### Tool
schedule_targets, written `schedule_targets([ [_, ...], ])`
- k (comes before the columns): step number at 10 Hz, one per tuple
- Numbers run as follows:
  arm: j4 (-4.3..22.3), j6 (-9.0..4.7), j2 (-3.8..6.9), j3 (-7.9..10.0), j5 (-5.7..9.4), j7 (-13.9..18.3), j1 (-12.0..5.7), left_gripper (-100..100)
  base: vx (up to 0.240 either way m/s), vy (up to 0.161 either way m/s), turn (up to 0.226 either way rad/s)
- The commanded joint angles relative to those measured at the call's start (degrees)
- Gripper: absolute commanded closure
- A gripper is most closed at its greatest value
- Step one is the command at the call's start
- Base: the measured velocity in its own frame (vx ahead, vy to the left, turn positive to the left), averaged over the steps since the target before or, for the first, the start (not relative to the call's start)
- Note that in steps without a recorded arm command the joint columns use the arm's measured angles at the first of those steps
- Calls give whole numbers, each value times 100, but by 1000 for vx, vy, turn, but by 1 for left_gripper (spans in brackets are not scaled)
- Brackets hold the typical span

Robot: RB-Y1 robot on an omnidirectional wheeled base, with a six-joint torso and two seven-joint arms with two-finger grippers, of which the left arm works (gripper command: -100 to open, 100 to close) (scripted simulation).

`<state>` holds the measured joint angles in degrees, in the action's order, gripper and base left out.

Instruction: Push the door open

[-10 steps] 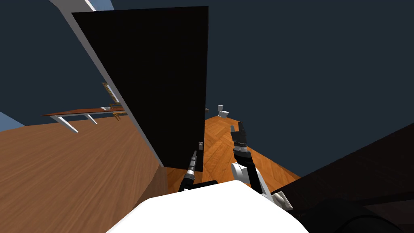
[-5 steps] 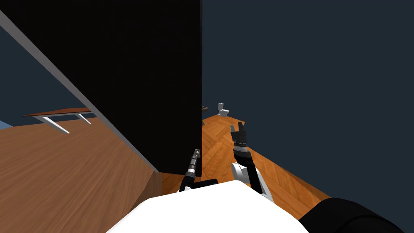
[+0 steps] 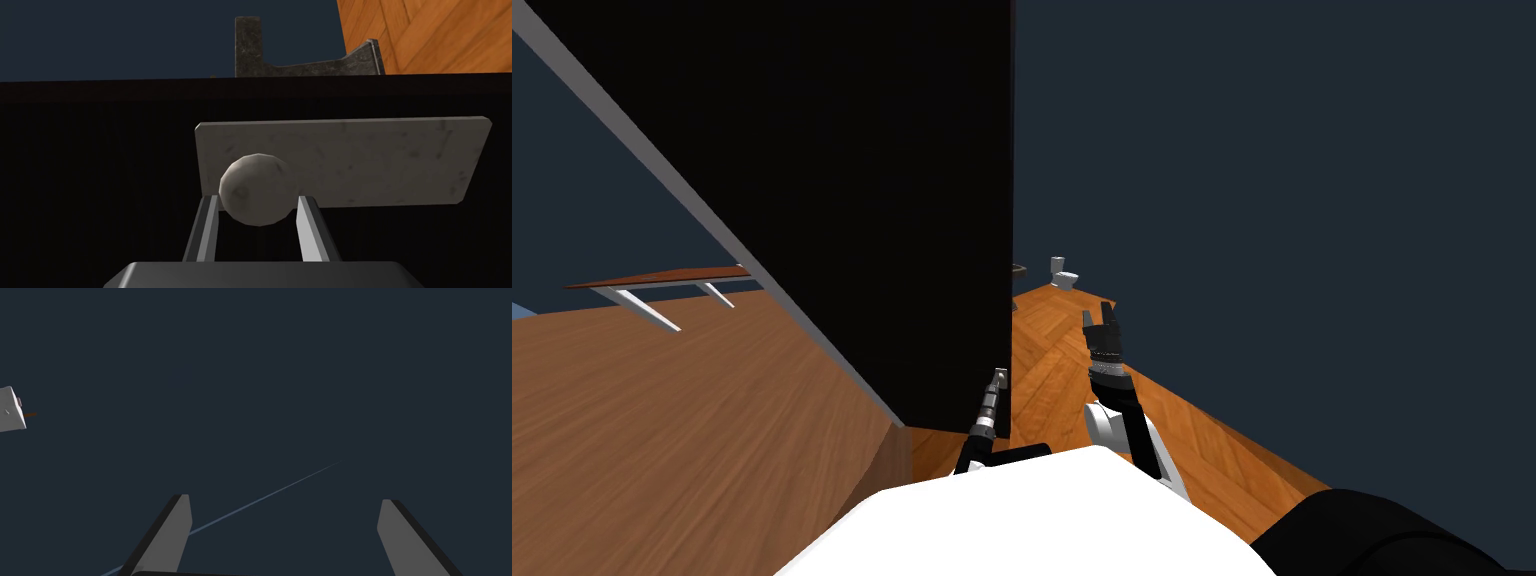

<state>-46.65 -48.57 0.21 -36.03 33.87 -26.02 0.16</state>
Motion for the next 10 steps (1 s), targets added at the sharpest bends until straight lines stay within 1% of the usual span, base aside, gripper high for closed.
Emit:
schedule_targets([
  [1, -3, -4, 1, 2, 1, 1, -1, 100, 0, 0, 0],
  [2, 12, -8, 86, 94, 38, -6, -14, 100, 77, -71, 33],
  [5, 31, -27, 154, 282, 111, -19, -46, 100, 169, -125, 64],
  [6, 31, -27, 154, 282, 111, -19, -46, 100, 139, -96, 43],
  [7, 42, -38, 148, 391, 154, -27, -65, 100, 161, -85, 46],
  [8, 50, -45, 125, 464, 183, -32, -78, 100, 215, -83, 66],
  [10, 64, -58, 45, 597, 235, -41, -101, 100, 192, -111, 81],
])
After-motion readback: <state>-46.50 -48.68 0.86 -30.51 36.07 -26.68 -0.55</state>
